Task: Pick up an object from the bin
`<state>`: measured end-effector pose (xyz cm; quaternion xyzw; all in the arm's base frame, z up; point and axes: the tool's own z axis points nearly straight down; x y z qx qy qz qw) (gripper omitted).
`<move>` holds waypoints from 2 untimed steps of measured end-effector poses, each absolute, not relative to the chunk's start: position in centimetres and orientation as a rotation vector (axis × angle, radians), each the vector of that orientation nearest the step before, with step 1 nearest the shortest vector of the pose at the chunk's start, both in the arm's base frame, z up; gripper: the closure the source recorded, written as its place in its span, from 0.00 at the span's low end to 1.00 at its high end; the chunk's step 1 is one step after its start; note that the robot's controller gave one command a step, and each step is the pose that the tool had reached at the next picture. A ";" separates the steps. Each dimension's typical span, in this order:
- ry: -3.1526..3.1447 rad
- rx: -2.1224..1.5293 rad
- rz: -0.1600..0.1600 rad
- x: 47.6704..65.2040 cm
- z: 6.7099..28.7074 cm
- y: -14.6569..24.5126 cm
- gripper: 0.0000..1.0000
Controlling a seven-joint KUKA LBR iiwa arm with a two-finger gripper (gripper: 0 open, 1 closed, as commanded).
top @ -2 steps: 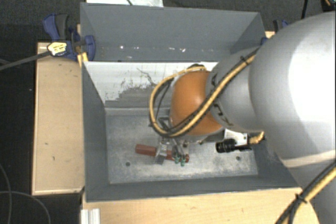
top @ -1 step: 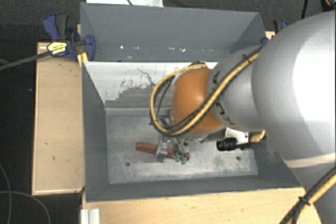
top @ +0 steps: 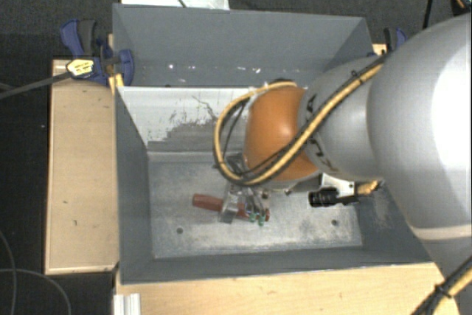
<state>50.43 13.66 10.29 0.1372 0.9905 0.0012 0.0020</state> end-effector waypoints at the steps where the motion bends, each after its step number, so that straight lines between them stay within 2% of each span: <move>1: 3.107 0.426 0.005 50.6 14.7 13.7 1.00; 2: 3.108 0.420 0.004 50.7 16.7 13.7 1.00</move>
Offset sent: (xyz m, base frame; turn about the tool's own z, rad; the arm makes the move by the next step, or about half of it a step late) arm 0.0000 0.0000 0.0414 0.0000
